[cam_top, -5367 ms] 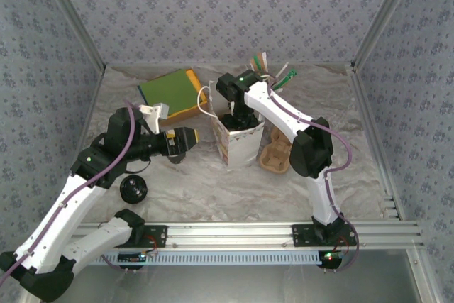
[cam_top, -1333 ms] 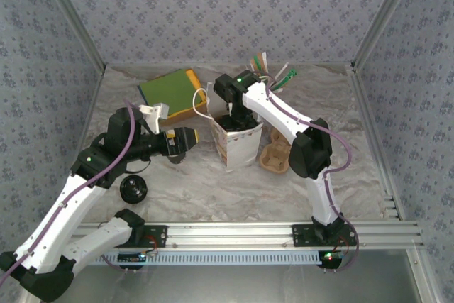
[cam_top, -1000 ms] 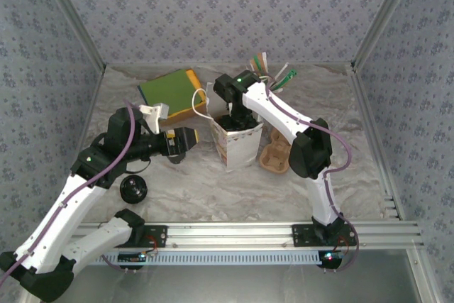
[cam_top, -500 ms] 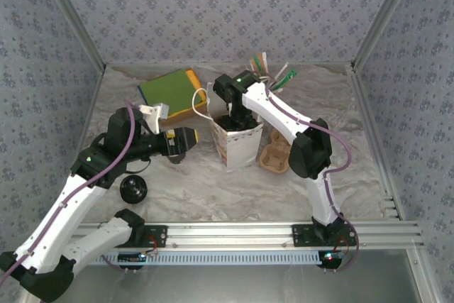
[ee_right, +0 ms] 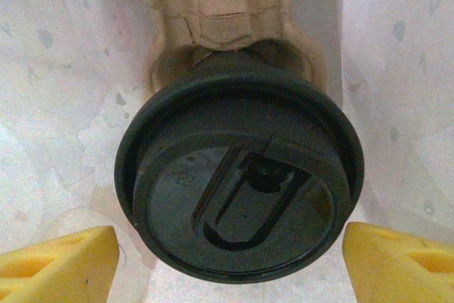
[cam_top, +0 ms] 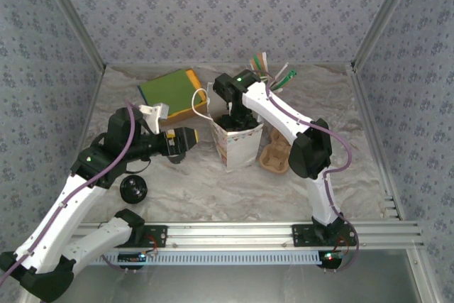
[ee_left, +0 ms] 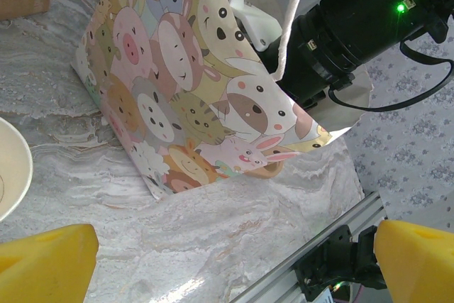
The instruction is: Pack the takeout coffee
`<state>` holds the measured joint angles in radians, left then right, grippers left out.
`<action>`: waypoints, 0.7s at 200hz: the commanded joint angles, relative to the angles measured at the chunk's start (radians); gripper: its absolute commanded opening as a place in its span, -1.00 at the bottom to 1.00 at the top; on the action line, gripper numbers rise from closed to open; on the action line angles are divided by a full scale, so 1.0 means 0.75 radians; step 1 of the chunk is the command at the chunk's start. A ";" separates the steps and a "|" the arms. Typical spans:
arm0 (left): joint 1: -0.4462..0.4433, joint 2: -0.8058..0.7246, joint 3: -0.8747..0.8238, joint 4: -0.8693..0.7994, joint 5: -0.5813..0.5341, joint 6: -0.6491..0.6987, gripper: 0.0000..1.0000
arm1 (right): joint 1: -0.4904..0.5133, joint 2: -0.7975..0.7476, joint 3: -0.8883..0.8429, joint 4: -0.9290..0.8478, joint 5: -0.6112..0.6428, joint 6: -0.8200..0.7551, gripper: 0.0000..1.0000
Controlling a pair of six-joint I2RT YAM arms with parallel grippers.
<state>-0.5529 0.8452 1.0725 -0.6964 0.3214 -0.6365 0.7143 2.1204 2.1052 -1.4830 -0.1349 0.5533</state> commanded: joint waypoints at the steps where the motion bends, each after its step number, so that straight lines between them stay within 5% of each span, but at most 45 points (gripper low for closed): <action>1: -0.011 -0.020 -0.001 0.004 -0.018 0.001 0.99 | 0.011 -0.046 0.042 -0.054 0.022 0.018 0.68; 140: -0.011 -0.015 -0.003 0.006 -0.019 0.006 0.99 | 0.013 -0.048 0.048 -0.062 0.029 0.027 0.70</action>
<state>-0.5571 0.8452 1.0725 -0.6964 0.3176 -0.6365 0.7181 2.1201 2.1139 -1.4887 -0.1272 0.5575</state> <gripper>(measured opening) 0.997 0.848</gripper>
